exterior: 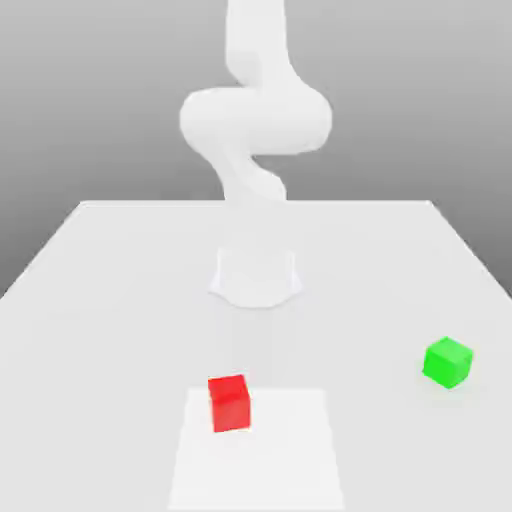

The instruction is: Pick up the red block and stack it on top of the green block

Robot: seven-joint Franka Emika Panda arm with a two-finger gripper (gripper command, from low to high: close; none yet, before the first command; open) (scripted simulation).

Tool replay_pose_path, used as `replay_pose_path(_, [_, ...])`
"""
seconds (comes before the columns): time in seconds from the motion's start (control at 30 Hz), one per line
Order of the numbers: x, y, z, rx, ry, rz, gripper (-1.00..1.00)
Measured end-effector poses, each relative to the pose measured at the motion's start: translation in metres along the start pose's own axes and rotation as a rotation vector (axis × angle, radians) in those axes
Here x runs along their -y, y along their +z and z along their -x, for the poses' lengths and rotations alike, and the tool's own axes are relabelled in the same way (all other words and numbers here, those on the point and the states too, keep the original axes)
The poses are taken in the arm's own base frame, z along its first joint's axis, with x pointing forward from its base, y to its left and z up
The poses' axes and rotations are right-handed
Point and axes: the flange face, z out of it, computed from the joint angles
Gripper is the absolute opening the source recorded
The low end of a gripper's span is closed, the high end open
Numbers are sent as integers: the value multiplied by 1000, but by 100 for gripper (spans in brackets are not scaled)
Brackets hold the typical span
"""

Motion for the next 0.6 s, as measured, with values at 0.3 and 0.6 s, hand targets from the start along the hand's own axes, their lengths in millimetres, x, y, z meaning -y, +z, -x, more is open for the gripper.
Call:
replay_pose_path(0.3, [-90,205,61,267,-80,207,0])
replay_pose_path(0.6, [-234,327,189,535,-192,447,0])
